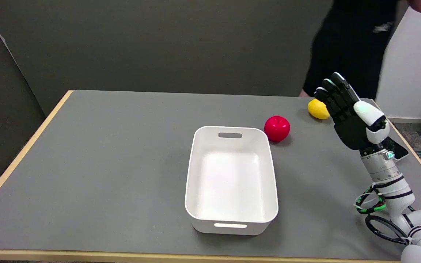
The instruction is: Pick up the lemon.
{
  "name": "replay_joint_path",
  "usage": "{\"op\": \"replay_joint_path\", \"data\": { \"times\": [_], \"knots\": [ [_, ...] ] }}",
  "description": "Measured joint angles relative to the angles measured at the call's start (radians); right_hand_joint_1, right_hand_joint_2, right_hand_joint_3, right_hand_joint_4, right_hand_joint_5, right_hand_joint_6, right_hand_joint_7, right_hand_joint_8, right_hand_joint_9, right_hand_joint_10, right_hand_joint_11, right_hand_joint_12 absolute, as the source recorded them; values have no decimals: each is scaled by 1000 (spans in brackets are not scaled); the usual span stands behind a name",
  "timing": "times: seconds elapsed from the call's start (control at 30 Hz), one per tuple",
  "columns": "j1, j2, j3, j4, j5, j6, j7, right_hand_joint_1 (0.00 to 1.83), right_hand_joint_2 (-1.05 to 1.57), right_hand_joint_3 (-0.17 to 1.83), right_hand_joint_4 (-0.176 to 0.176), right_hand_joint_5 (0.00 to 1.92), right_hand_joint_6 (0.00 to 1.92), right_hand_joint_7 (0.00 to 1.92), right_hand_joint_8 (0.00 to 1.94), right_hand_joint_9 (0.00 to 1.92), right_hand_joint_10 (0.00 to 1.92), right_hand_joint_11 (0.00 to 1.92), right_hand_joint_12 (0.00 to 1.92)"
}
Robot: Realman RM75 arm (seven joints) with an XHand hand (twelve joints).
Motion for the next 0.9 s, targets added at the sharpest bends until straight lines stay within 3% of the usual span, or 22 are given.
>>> {"op": "replay_joint_path", "data": {
  "times": [0.37, 0.43, 0.53, 0.9],
  "knots": [
    [-50, -16, 2, 142, 0, 162, -248, 594, 707, 857, -53, 136, 326, 168, 267, 82, 647, -1, 716],
    [-57, -19, 4, 171, 0, 200, -314, 571, 657, 971, -54, 113, 397, 141, 340, 72, 662, -1, 729],
    [-66, -24, 5, 220, 0, 266, -427, 610, 684, 859, -54, 152, 337, 182, 273, 80, 649, -1, 736],
    [-79, -29, -6, 392, 0, 578, -794, 576, 652, 848, -63, 149, 337, 190, 288, 75, 673, -1, 773]
  ]
}}
